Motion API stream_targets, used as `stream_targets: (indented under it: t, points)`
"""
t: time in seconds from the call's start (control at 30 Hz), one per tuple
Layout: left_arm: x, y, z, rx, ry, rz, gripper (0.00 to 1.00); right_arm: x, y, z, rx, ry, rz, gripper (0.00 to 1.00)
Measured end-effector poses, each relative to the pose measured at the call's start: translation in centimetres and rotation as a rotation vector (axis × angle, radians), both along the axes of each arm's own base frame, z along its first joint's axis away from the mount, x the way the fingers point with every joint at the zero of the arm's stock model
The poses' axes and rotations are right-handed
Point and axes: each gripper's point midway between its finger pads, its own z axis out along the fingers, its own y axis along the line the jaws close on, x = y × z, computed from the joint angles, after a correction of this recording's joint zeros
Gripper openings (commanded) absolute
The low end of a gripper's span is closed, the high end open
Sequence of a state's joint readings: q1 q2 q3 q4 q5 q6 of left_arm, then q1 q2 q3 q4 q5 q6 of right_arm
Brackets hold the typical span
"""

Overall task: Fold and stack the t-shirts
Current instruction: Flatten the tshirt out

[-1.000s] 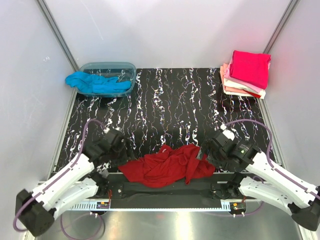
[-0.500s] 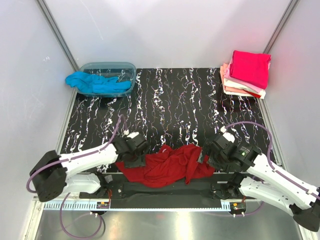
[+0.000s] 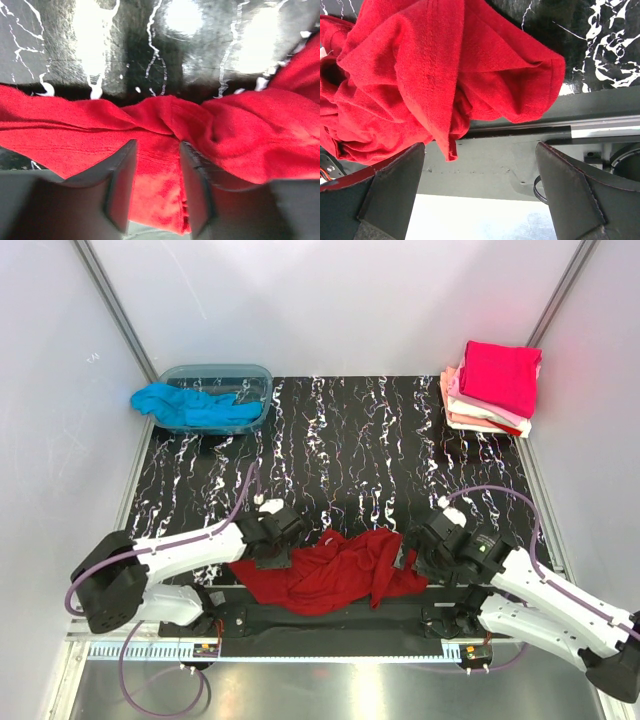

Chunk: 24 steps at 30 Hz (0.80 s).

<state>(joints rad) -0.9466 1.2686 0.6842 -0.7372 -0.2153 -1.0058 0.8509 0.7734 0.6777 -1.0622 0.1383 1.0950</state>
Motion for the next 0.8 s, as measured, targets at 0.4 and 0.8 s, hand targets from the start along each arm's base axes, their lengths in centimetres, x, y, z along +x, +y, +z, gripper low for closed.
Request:
stream_targets:
  t: [0.4, 0.8]
  points:
    - [0.7, 0.8, 2.3, 0.030, -0.049, 0.005, 0.00, -1.4, 2.0, 0.1, -0.010, 0.032, 0.132, 0.92]
    - [3.6, 0.5, 8.9, -0.047, -0.209, 0.040, 0.00, -3.7, 7.9, -4.0, -0.081, 0.084, 0.303, 0.73]
